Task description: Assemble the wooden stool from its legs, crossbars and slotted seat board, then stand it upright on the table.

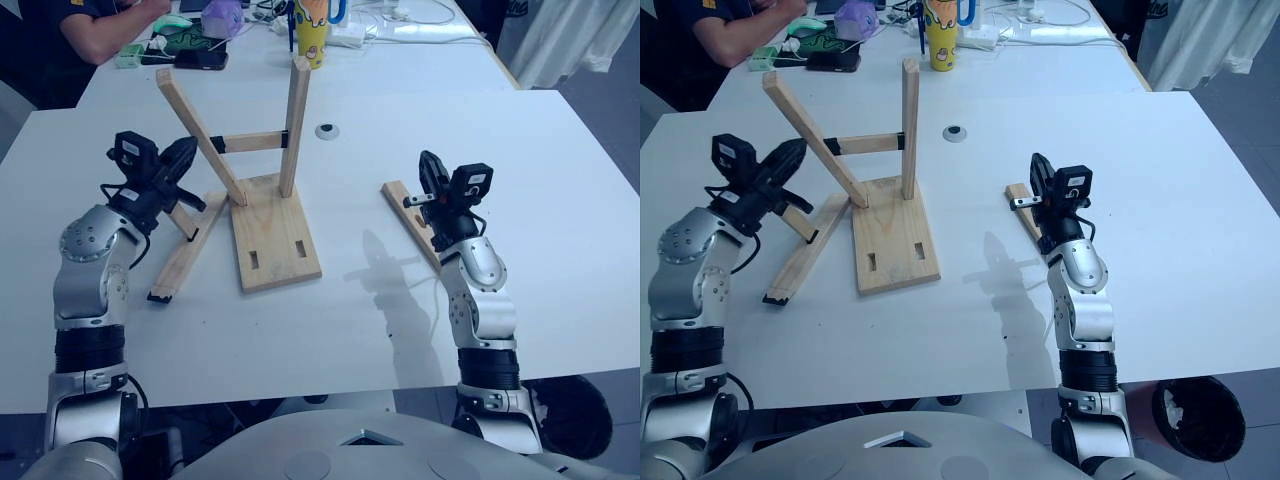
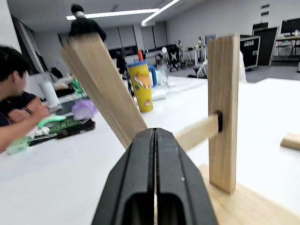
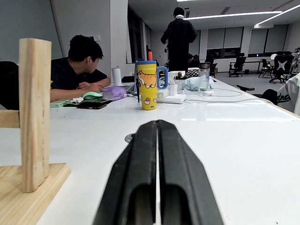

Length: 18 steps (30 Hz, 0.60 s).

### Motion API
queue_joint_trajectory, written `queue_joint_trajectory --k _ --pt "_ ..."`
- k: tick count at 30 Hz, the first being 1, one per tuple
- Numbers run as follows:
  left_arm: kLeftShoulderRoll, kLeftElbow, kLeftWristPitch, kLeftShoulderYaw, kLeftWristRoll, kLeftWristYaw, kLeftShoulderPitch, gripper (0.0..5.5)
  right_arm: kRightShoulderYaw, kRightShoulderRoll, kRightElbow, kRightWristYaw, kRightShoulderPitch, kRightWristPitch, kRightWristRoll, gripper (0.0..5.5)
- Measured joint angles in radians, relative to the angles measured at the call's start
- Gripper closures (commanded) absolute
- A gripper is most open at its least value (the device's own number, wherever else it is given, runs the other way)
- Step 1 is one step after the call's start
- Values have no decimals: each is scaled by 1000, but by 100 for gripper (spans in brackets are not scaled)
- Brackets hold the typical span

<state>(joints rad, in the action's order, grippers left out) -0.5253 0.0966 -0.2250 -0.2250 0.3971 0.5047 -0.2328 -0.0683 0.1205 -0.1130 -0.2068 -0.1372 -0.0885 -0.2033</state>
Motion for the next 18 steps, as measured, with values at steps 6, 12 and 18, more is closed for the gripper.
queue_joint_trajectory --k 6,12,18 --pt "-98 22 -140 -327 187 -68 6 501 -1 0 -4 4 10 -1 0 550" --pt "-154 -23 -224 -219 75 80 376 419 -4 0 -10 10 31 -2 0 550" --pt "-155 68 -303 -162 83 132 448 325 -5 0 -12 13 39 -2 0 550"
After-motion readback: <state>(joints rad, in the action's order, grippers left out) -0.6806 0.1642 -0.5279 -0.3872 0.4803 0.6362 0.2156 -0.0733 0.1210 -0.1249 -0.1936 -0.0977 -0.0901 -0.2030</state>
